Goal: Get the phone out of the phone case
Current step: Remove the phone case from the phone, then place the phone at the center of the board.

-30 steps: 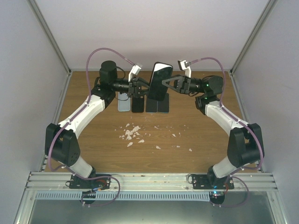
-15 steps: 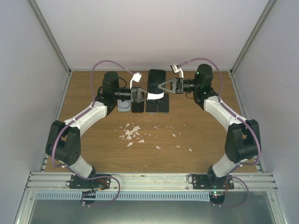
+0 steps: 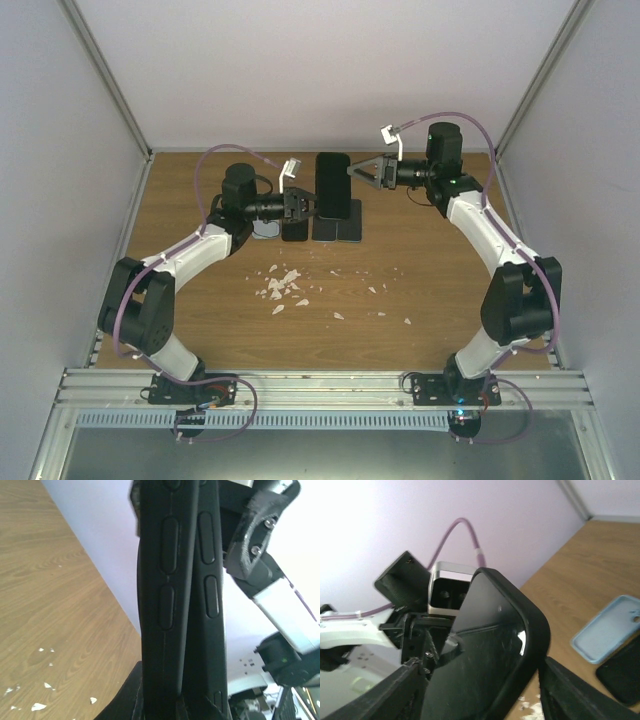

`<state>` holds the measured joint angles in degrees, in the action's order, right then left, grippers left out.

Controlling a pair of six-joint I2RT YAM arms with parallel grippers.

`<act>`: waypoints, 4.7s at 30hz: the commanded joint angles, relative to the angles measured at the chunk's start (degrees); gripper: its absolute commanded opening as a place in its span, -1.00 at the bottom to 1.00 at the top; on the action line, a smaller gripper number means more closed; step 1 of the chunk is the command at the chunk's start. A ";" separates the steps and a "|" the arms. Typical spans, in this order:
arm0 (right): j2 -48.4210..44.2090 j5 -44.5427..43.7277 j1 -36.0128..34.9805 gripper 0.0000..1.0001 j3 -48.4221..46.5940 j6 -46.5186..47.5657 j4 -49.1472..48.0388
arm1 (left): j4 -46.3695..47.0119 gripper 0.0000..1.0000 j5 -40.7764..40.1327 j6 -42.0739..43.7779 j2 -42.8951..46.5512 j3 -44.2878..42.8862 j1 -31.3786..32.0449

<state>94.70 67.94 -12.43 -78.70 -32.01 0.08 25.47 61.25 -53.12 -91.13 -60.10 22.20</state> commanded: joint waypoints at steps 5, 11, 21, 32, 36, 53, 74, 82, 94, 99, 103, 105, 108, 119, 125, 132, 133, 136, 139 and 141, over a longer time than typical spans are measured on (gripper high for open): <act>-4.35 -19.43 -0.46 0.35 -5.41 25.03 19.02 | -7.48 -1.00 -11.27 -4.42 0.48 -1.63 -1.61; -7.46 -32.22 -7.56 0.32 -3.69 37.81 22.49 | -10.04 -1.00 -12.49 -9.31 -0.80 -1.79 -3.00; -9.90 -48.16 -20.00 0.22 1.66 51.24 21.37 | -8.06 -1.00 -10.25 -13.72 -2.66 -1.42 -3.82; -7.93 -65.74 -29.21 0.01 4.59 59.77 15.83 | -5.41 -1.00 -8.48 -16.90 -3.46 -0.65 -3.98; -6.74 -69.86 -29.91 -0.07 5.06 61.67 14.12 | -5.40 -1.00 -8.07 -17.25 -3.35 -0.51 -3.97; -6.91 -82.70 -30.46 -0.27 14.59 75.45 0.84 | -4.13 -1.00 -5.79 -18.00 -2.91 -0.28 -3.79; -2.48 -87.89 -28.11 -0.81 12.95 83.39 -9.55 | -4.03 -1.00 -1.02 -14.74 -3.09 -0.41 -1.43; -5.02 -79.86 -27.61 -0.99 3.73 73.98 3.69 | -11.37 -1.00 -4.55 -10.54 -4.84 -3.03 -1.81; -6.38 -76.77 -27.34 -0.99 -2.51 69.01 12.70 | -23.54 -1.00 -16.77 -2.76 -6.09 -4.35 -4.01; -6.57 -75.06 -26.17 -0.99 -5.08 67.29 15.68 | -24.24 -1.00 -17.83 -1.19 -5.99 -4.37 -4.78; -7.34 -73.18 -24.23 -0.99 -6.36 66.11 17.93 | -24.41 -1.00 -18.33 0.41 -5.57 -4.42 -5.10; -7.79 -72.15 -23.08 -0.99 -6.50 65.45 18.66 | -24.38 -1.00 -18.28 1.35 -5.50 -4.61 -5.14; -9.50 -70.93 -20.53 -0.99 -4.64 65.73 19.24 | -27.10 -1.00 -18.76 6.01 -6.17 -6.69 -5.27; -11.61 -51.59 -9.42 -0.99 -3.15 61.67 29.14 | -27.02 -1.00 -17.73 5.94 -6.29 -7.60 -6.57; -13.32 -57.29 -6.49 -0.99 4.34 68.12 25.34 | -26.54 -1.00 -17.61 5.41 -6.12 -7.40 -7.13; -16.56 -69.20 -6.48 -0.99 16.21 79.54 13.86 | -25.75 -1.00 -17.89 4.65 -6.33 -7.36 -7.75; -16.74 -70.44 -6.47 -0.99 18.58 80.83 12.14 | -25.74 -1.00 -17.88 4.57 -6.46 -7.44 -7.79; -16.93 -73.48 -6.89 -0.99 24.28 85.82 5.86 | -25.65 -1.00 -17.67 4.26 -6.79 -7.77 -7.88; -15.98 -77.04 -7.74 -0.99 29.41 90.05 -3.86 | -25.63 -1.00 -17.89 4.30 -7.03 -7.76 -7.88; -14.70 -78.48 -8.21 -0.99 31.17 91.06 -7.91 | -25.64 -1.00 -18.23 4.49 -6.85 -7.63 -7.95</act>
<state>79.59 -4.75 -19.70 -50.02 52.71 8.78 -2.85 43.20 -48.82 -97.58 -66.32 14.57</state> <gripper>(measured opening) 0.086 0.087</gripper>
